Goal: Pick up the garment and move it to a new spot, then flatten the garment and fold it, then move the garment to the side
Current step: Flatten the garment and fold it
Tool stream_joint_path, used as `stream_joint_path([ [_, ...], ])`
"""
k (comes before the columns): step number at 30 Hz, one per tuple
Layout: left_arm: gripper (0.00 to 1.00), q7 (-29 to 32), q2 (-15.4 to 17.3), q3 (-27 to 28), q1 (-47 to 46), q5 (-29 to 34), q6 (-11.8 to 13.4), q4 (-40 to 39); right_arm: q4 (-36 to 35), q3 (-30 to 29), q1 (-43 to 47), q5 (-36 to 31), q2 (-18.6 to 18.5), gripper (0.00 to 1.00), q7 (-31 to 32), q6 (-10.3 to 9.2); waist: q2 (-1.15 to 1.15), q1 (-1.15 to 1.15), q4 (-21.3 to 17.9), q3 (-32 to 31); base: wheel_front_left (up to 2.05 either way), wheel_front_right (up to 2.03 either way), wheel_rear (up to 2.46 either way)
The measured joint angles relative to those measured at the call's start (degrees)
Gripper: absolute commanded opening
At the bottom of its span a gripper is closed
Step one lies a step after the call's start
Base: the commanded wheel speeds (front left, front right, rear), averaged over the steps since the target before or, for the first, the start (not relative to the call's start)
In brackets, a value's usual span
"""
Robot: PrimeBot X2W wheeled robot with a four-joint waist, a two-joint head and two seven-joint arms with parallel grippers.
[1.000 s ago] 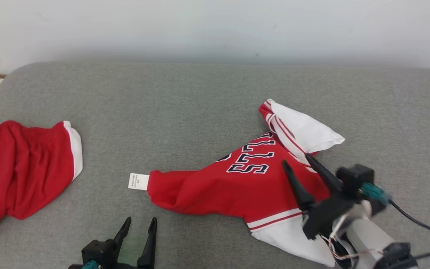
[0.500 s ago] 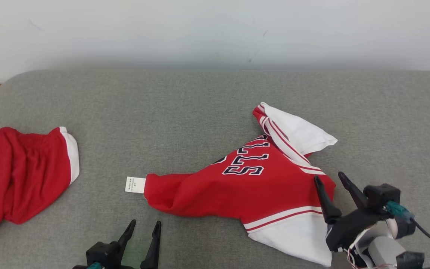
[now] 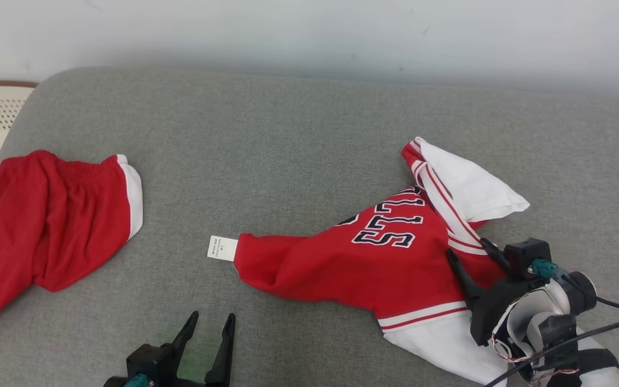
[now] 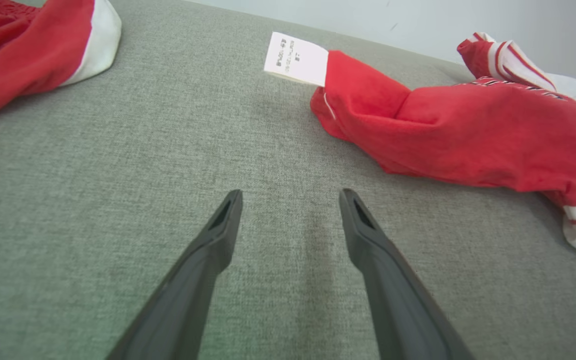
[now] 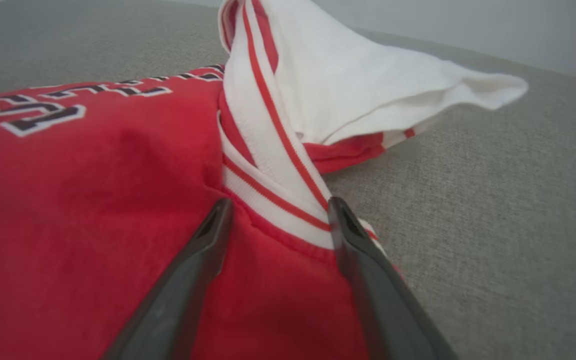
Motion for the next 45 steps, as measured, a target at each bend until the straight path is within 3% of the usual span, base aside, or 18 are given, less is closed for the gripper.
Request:
stream_joint_path([
  [1,1.00,0.00,0.00,-0.02,-0.04,-0.01,0.01,-0.14,1.04,0.47,-0.58,0.15,0.12,0.40,0.11,0.00,0.00,0.00,0.21,0.28,0.00,0.00,0.00],
  [2,1.00,0.00,0.00,-0.09,-0.08,-0.03,0.02,-0.29,2.04,0.65,-1.19,0.15,0.19,0.13,0.11,0.00,0.00,0.00,0.40,0.54,0.00,0.00,0.00],
  [3,1.00,0.00,0.01,-0.20,-0.12,-0.10,0.03,-0.34,3.04,0.87,-1.90,0.15,0.19,0.00,0.10,0.00,0.00,0.00,0.57,0.78,0.00,0.00,0.00],
  [11,1.00,0.00,0.00,-0.70,-1.07,-0.43,0.34,-0.78,7.43,-1.23,-7.72,0.37,-0.09,0.00,-1.37,0.03,0.00,0.00,1.60,2.26,0.00,0.00,0.00],
  [21,1.00,0.00,0.00,-1.46,-2.35,-0.54,0.59,-1.14,8.29,-17.09,-12.62,-9.20,-1.67,0.00,-1.72,0.03,0.00,0.00,2.48,3.84,0.00,0.00,0.00],
  [22,1.00,0.00,0.00,-1.58,-2.43,-0.62,0.59,-1.11,8.75,-18.57,-12.59,-10.28,-1.47,0.20,-1.71,0.03,0.00,0.00,2.59,3.90,0.00,0.00,0.00],
  [23,1.00,0.00,0.00,-1.70,-2.44,-0.73,0.62,-1.05,8.73,-20.24,-12.45,-11.05,-1.07,1.00,-1.71,0.03,0.00,0.00,2.69,3.92,0.00,0.00,0.00],
  [34,1.00,0.00,0.01,0.83,-2.46,-0.92,1.21,-1.31,-3.59,-33.98,-2.82,-17.66,3.64,1.00,-1.74,0.03,0.00,0.00,0.60,2.01,0.00,0.00,0.00],
  [45,1.00,0.00,0.00,4.79,-2.55,0.55,0.49,-1.48,-18.89,-36.50,11.63,-17.12,7.88,1.00,-1.74,0.03,0.00,0.00,-4.70,-0.01,0.00,0.00,0.00],
])
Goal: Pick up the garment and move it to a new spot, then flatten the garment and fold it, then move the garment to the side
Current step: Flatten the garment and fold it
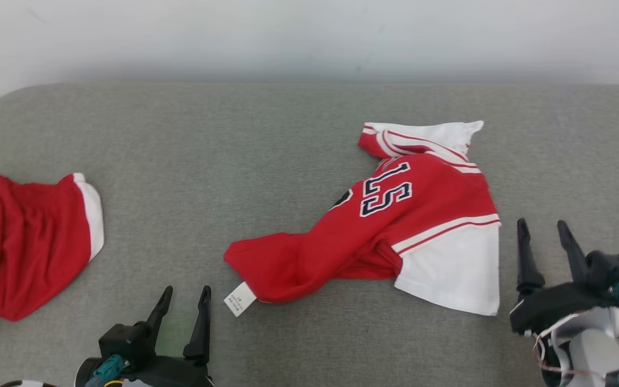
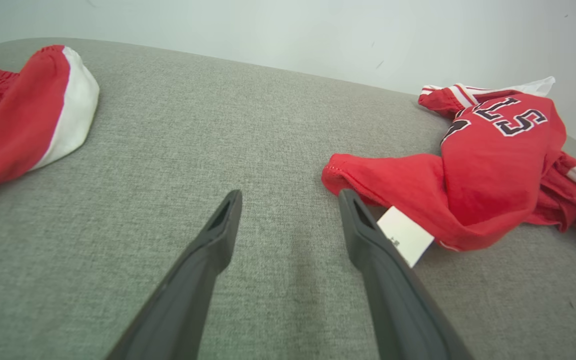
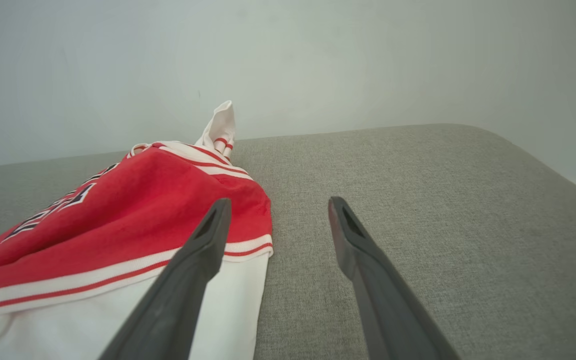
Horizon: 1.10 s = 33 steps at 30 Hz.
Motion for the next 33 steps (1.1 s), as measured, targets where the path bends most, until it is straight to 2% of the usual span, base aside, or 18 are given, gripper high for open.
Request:
stream_joint_path([
  [5,1.00,0.00,0.00,0.03,0.01,0.07,-0.08,-0.01,-3.92,1.18,5.34,2.04,1.57,1.00,0.00,0.00,0.00,0.00,-2.37,-0.30,0.00,0.00,0.00],
  [9,1.00,0.00,-0.02,-0.66,0.03,-0.07,-0.07,-0.02,-3.68,2.96,8.82,3.47,2.67,1.00,0.01,0.00,0.00,0.00,-3.25,-0.34,0.00,0.00,0.00],
  [15,1.00,0.00,0.00,-1.24,0.09,-0.12,-0.44,0.08,-1.19,6.02,9.90,5.12,3.15,1.00,0.01,0.00,0.00,0.00,-2.63,0.13,0.00,0.00,0.00],
  [31,1.00,0.00,0.00,-2.36,0.30,-0.58,0.00,0.25,6.03,7.27,9.18,4.50,3.68,1.00,-0.25,-0.02,0.00,0.00,-0.12,-0.15,0.00,0.00,0.00],
  [33,1.00,0.00,-0.01,-2.45,0.31,-0.64,0.00,0.25,6.68,7.22,8.92,4.60,3.86,0.95,-0.27,-0.03,0.00,0.00,0.04,-0.25,0.00,0.00,0.00],
])
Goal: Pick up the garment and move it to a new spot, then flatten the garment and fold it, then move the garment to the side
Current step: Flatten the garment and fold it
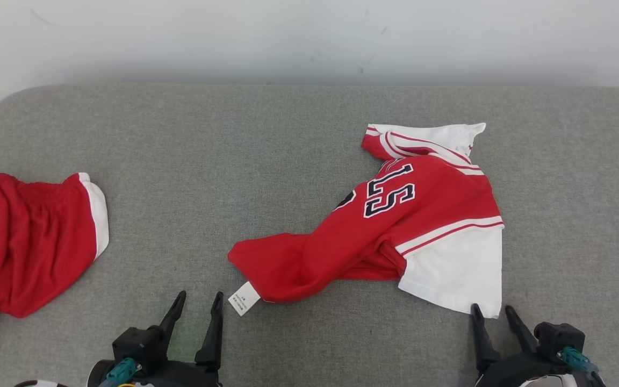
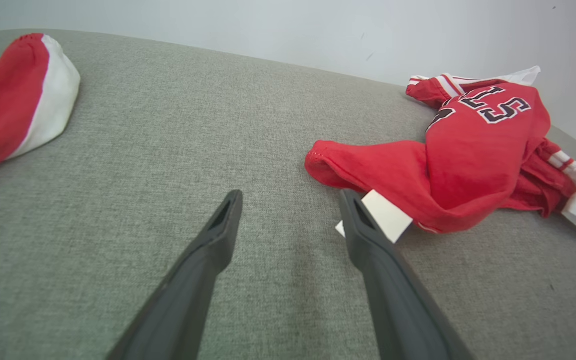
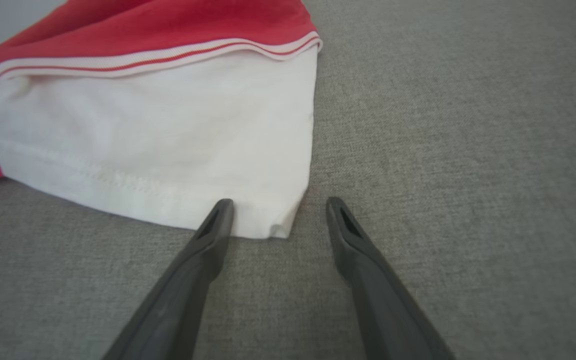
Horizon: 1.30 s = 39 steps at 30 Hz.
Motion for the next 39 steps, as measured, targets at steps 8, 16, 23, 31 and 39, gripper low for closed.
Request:
stream_joint_path([
  [8,1.00,0.00,0.01,0.01,0.07,0.00,-0.02,0.00,1.87,-0.22,-0.42,1.88,0.73,0.00,-0.22,0.04,0.00,0.00,0.28,-0.03,0.00,0.00,0.00],
  [16,1.00,0.00,0.01,1.19,0.12,0.08,-0.04,-0.09,-1.21,-3.27,0.56,2.30,-0.08,0.00,0.12,0.07,0.00,0.00,-0.58,-0.08,0.00,0.00,0.00],
  [23,1.00,0.00,0.02,1.74,-0.30,-0.45,-0.55,-0.36,-3.15,-6.41,4.20,1.81,-2.60,0.00,0.13,0.05,0.00,0.00,-2.80,-0.19,0.00,0.00,0.00],
  [31,1.00,0.00,0.02,0.99,-1.85,-2.72,-2.10,1.57,-3.93,-7.48,4.52,1.29,-3.01,0.00,0.13,0.05,0.00,0.00,-5.21,0.27,0.00,0.00,0.00],
  [39,1.00,0.00,0.00,-0.09,-3.96,-3.43,-4.59,6.44,-3.96,-7.80,4.17,0.51,-3.05,0.00,0.13,0.05,0.00,0.00,-6.18,0.80,0.00,0.00,0.00],
])
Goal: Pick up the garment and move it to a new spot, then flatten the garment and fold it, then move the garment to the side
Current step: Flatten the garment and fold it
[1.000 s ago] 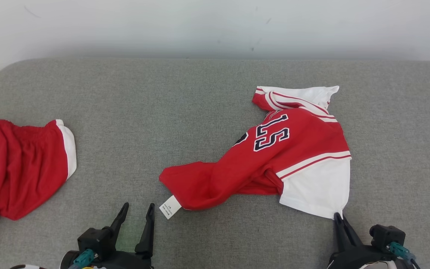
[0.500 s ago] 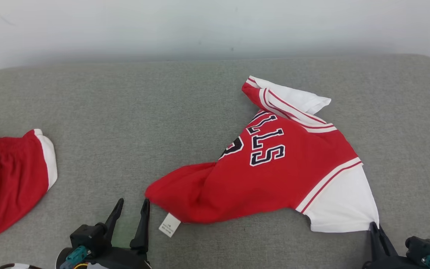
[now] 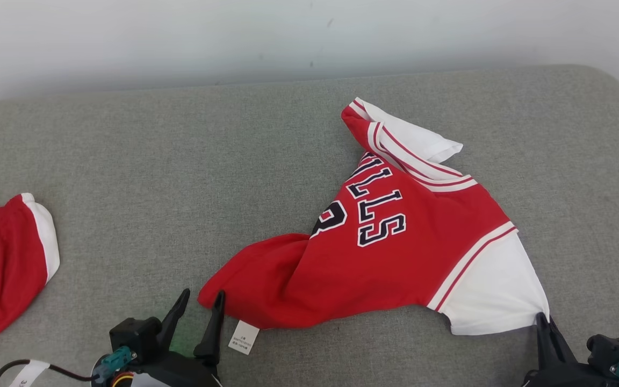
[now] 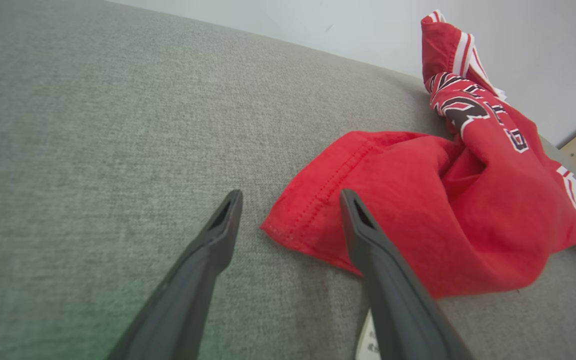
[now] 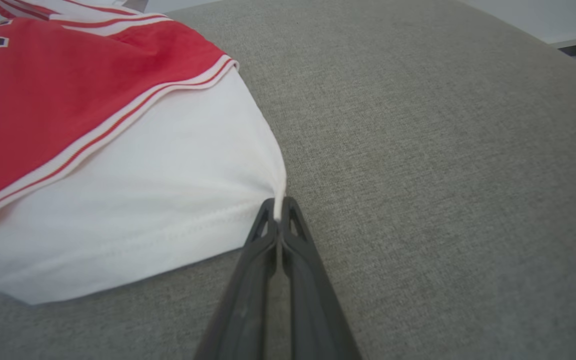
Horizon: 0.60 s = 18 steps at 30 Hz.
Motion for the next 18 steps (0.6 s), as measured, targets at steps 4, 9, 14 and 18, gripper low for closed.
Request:
stream_joint_path([
  [4,1.00,0.00,0.01,-0.34,-0.86,-0.36,-0.92,2.36,-0.11,0.26,-0.60,0.00,0.27,0.00,0.00,0.00,0.00,0.00,-0.29,0.27,0.00,0.00,0.00],
  [9,0.93,0.00,0.01,-0.93,-1.09,-1.22,-1.34,3.08,-0.31,0.62,-0.97,0.00,0.65,0.00,0.00,0.00,0.00,0.00,-0.49,0.64,0.00,0.00,0.00],
  [14,0.00,0.00,-0.01,-3.56,-1.09,-2.66,-1.43,2.54,-0.55,0.60,-1.09,0.00,0.66,0.00,0.00,0.00,0.00,0.00,-0.45,0.96,0.00,0.00,0.00],
  [18,0.00,0.00,0.03,-3.28,-1.06,-3.25,-1.43,0.02,-1.02,0.53,-1.26,0.13,0.58,0.00,0.01,0.00,0.00,0.00,-0.09,1.06,0.00,0.00,0.00],
])
